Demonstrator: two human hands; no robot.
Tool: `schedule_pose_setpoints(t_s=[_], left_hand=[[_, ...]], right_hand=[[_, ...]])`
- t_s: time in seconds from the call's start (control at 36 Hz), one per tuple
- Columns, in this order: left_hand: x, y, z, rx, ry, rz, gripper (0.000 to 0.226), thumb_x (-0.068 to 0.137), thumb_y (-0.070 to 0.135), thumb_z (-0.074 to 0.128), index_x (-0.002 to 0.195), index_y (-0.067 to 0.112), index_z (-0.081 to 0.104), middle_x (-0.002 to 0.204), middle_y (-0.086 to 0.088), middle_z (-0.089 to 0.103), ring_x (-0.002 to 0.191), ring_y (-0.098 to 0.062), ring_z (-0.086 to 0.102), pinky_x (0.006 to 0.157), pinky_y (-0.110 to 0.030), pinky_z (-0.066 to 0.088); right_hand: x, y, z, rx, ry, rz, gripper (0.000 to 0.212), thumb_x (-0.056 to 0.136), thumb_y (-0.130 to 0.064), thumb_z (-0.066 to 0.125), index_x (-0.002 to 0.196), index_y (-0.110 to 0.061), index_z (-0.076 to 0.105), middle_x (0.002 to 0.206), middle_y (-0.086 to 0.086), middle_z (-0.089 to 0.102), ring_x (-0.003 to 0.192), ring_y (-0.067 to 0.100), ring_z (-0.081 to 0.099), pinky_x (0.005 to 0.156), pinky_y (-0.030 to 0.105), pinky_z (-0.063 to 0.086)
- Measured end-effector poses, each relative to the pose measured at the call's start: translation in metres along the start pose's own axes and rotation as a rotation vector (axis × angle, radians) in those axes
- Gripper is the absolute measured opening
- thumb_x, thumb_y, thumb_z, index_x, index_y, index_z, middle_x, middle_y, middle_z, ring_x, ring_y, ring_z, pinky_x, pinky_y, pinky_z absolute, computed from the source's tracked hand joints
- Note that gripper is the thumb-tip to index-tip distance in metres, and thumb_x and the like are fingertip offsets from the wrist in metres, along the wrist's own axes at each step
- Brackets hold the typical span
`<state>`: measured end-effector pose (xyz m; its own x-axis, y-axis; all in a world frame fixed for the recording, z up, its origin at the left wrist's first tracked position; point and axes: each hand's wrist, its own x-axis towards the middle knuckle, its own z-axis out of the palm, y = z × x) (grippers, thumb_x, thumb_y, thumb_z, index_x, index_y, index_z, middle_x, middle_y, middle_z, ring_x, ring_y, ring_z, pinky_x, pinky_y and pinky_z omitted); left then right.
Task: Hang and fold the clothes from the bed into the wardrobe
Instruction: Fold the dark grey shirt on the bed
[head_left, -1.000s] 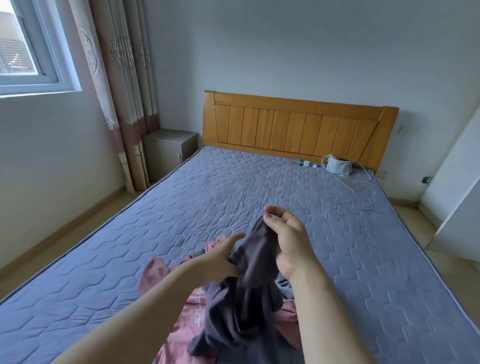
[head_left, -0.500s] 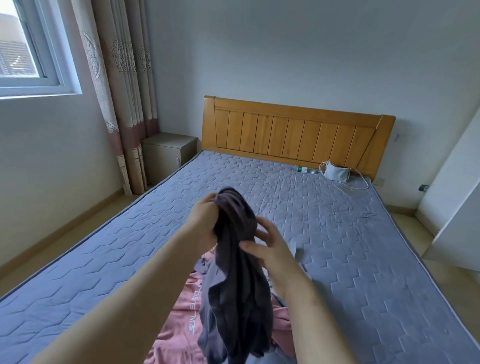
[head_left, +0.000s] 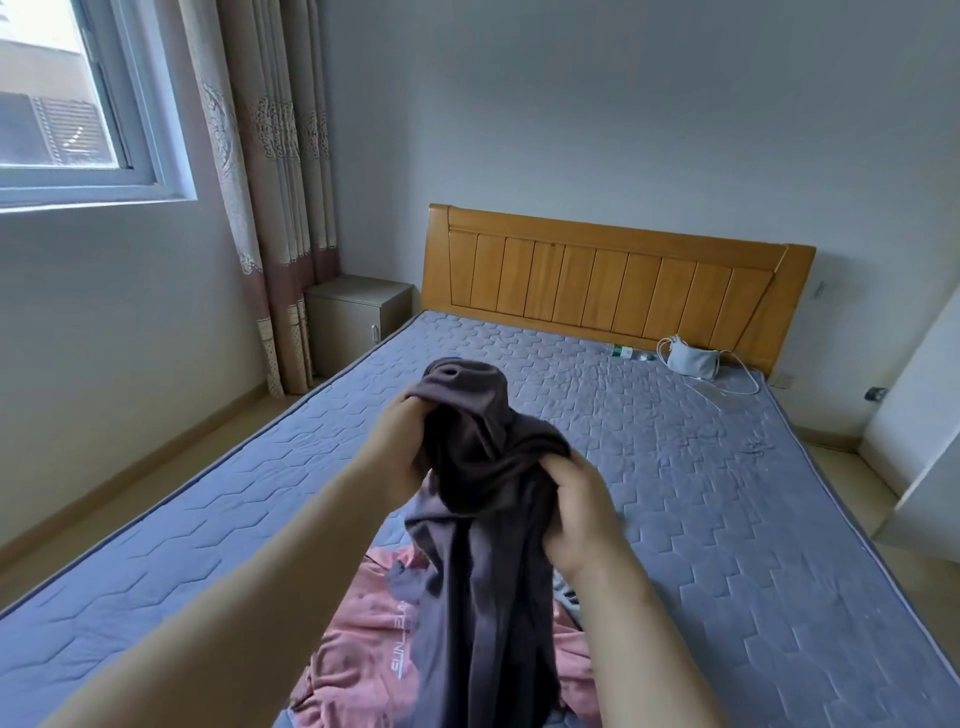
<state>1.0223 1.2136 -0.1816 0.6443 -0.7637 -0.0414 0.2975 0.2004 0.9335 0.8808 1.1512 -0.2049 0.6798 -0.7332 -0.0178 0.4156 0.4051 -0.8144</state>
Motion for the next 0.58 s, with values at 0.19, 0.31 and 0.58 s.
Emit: schedule_pose_setpoints(t_s=[0.19, 0.31, 0.58], left_hand=[[-0.022, -0.034, -0.010, 0.100, -0.426, -0.189, 0.036, 0.083, 0.014, 0.062, 0.118, 0.007, 0.054, 0.085, 0.003, 0.073, 0.077, -0.008, 0.069, 0.059, -0.018, 0.053], [-0.026, -0.045, -0.004, 0.333, -0.476, -0.155, 0.019, 0.088, 0.005, 0.058, 0.105, 0.013, 0.061, 0.086, 0.007, 0.074, 0.081, -0.006, 0.069, 0.067, -0.018, 0.052], [-0.023, -0.009, 0.027, -0.010, -0.095, -0.251, 0.029, 0.091, 0.033, 0.056, 0.094, 0.006, 0.066, 0.087, -0.013, 0.068, 0.082, -0.024, 0.063, 0.077, -0.034, 0.049]], right_hand=[[0.003, -0.042, 0.011, 0.162, 0.093, -0.137, 0.025, 0.094, -0.011, 0.042, 0.081, -0.006, 0.063, 0.068, 0.003, 0.069, 0.066, 0.012, 0.065, 0.061, 0.021, 0.053], [0.003, -0.056, 0.009, 0.179, 0.107, -0.139, 0.021, 0.093, -0.018, 0.045, 0.096, -0.007, 0.063, 0.081, 0.007, 0.067, 0.078, 0.018, 0.062, 0.072, 0.026, 0.051], [0.005, -0.027, -0.020, 0.166, 0.395, 0.023, 0.031, 0.097, -0.015, 0.046, 0.118, 0.006, 0.056, 0.114, 0.027, 0.061, 0.110, 0.037, 0.057, 0.072, 0.028, 0.043]])
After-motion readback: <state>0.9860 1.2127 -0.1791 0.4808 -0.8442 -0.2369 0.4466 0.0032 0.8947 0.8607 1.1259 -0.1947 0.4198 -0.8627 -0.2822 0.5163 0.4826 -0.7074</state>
